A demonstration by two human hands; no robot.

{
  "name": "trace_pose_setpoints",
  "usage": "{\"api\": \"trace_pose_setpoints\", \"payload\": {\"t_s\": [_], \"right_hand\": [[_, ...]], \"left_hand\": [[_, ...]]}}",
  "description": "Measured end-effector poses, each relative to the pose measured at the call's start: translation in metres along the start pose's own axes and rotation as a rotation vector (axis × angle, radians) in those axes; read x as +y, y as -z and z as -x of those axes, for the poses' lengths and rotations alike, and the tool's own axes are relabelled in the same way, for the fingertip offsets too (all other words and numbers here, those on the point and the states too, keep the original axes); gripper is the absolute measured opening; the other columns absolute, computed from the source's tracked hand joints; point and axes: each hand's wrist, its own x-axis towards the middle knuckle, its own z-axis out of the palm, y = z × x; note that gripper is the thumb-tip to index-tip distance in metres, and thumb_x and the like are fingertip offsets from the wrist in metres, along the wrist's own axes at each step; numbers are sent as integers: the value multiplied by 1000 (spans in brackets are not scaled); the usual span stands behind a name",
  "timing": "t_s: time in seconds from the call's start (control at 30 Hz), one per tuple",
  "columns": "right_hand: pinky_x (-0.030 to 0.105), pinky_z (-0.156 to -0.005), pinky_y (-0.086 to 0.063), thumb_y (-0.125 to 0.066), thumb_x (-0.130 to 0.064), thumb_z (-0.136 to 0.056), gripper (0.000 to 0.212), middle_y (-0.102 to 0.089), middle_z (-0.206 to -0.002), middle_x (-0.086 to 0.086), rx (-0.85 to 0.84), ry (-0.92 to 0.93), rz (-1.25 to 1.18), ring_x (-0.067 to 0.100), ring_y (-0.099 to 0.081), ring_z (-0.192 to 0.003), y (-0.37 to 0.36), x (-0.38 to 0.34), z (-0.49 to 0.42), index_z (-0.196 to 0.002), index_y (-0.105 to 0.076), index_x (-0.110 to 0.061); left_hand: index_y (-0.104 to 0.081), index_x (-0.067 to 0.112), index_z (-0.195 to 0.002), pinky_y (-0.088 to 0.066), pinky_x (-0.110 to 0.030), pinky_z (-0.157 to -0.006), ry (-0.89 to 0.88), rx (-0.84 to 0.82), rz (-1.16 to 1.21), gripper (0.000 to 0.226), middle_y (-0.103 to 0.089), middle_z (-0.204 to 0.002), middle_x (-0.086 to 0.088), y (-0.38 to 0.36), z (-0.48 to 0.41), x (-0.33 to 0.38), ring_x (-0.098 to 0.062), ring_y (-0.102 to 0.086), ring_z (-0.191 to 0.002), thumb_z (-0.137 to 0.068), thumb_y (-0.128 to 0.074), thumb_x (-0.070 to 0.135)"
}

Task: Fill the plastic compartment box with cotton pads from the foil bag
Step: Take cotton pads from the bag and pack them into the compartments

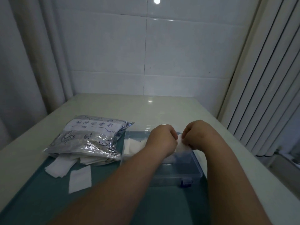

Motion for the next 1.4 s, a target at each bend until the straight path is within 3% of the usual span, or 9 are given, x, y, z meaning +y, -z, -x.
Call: {"api": "trace_pose_setpoints", "payload": {"t_s": [0.13,0.4,0.6,0.7,0.83,1.03,1.13,1.27,1.4], "right_hand": [[37,-99,-50,-60,-21,-92,31,-62,-116,12,-40,-35,84,24,-61,-107,-1,0,-4,-118,-64,-6],[34,-102,-46,-60,-23,-93,36,-58,-123,10,-83,-40,201,23,-57,-113,-3,-1,-11,-124,-60,-7],[30,-94,-42,-58,-28,-93,44,-51,-115,8,-196,-16,396,20,-50,-106,-6,-5,-17,-130,-53,-6],[33,-96,-41,-57,-31,-93,52,-50,-130,10,-239,8,517,24,-49,-118,-10,-7,-18,-138,-47,-7],[35,-100,-40,-57,-32,-93,54,-48,-135,11,-288,38,590,25,-48,-122,-12,-9,-18,-140,-44,-7],[35,-105,-40,-56,-30,-94,53,-46,-141,9,-297,128,694,26,-46,-125,-8,-9,-14,-144,-44,-17],[34,-103,-41,-57,-31,-93,55,-46,-141,7,-312,130,737,24,-48,-121,-12,-10,-18,-145,-43,-18],[30,-86,-43,-60,-30,-89,52,-51,-127,7,-312,97,718,19,-48,-98,-19,-9,-30,-137,-48,-12],[30,-91,-41,-61,-35,-88,59,-47,-138,6,-311,80,696,20,-49,-108,-18,-8,-30,-142,-44,-17]], "left_hand": [[-65,9,-122,-50,-34,-96,67,-95,-75,31,-63,-123,-11,4,-6,9,-24,-61,-111,-91,-61,8],[-66,13,-120,-47,-28,-94,24,-9,-189,31,-62,-125,-6,-4,-7,0,-21,-59,-112,-89,-65,8],[-65,14,-125,-46,-30,-96,60,-130,-318,36,-62,-127,-6,-9,-22,4,-23,-59,-112,-90,-66,21],[-67,14,-122,-47,-29,-91,59,-134,-346,33,-65,-121,-7,-18,-24,0,-23,-61,-108,-91,-66,25],[-72,14,-104,-42,-27,-72,37,-51,-357,24,-69,-103,-5,-26,-26,-10,-18,-58,-82,-85,-71,28],[-76,21,-101,-45,-26,-72,23,-64,-359,26,-70,-98,-2,-22,-30,-13,-18,-61,-81,-76,-77,27],[-72,14,-85,-42,-28,-66,77,-94,-366,20,-62,-78,-2,-23,-32,-12,-16,-55,-68,-76,-78,31],[-74,13,-94,-42,-28,-67,59,-76,-376,25,-64,-84,-4,-27,-35,-16,-19,-63,-83,-79,-77,32],[-74,12,-96,-43,-28,-68,57,-91,-411,25,-62,-84,-4,-25,-35,-17,-18,-61,-82,-79,-77,30]]}}
